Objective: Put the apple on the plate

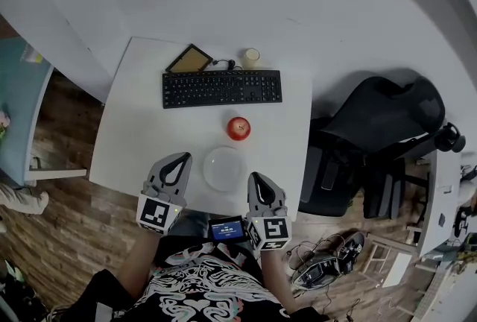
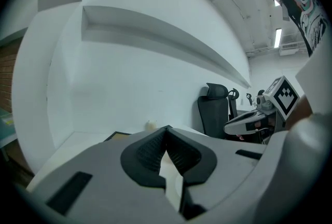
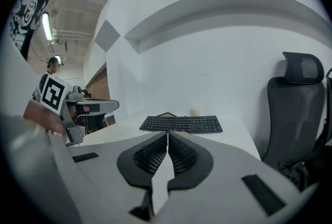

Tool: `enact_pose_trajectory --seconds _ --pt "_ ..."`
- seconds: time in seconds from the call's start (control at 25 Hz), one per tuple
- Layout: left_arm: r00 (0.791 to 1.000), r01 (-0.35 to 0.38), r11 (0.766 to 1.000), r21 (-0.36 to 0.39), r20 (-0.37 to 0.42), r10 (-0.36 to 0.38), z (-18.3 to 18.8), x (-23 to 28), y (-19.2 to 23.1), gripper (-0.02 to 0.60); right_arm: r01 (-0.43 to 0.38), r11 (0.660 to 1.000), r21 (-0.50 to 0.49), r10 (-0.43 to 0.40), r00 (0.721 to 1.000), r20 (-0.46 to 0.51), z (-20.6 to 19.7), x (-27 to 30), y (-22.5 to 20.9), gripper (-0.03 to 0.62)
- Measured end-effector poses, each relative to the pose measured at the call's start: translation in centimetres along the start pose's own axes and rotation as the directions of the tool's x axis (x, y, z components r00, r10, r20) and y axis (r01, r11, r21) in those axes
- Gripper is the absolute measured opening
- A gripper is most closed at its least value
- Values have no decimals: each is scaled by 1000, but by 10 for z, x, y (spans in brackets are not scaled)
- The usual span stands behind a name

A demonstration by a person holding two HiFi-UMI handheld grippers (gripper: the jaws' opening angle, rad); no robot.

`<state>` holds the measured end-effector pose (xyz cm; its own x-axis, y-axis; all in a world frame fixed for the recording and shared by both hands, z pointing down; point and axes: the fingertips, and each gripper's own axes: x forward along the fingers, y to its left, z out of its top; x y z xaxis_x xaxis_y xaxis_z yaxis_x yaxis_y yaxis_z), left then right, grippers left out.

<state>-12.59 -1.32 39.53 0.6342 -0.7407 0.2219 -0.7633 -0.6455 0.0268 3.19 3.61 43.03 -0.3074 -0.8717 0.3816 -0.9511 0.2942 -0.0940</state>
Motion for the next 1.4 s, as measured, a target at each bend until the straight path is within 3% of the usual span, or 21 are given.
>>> enact_pose_trajectory --seconds 0.68,0.84,0.92,1.04,1.12,1.4 --pt "996 8 999 -33 -86 -10 -30 41 -4 12 -64 998 -10 63 995 -73 -16 42 -26 29" --pt "997 4 1000 -27 -75 -6 -38 57 -1 12 -101 995 -7 101 992 -82 -20 58 -30 36" --pt "998 6 1000 -6 -69 -6 -42 67 -2 12 -138 990 6 138 986 -91 -23 68 -31 132" --pt "995 22 1000 -9 -100 -23 -52 78 -5 12 -156 988 -6 154 981 -121 -31 81 -35 192" --pt "997 24 999 -27 -73 -26 -54 86 -5 12 -158 987 -13 155 979 -135 -37 90 -39 231" --pt "995 40 999 -21 -95 -42 -68 104 0 12 -153 988 -14 148 974 -170 -47 119 -49 293"
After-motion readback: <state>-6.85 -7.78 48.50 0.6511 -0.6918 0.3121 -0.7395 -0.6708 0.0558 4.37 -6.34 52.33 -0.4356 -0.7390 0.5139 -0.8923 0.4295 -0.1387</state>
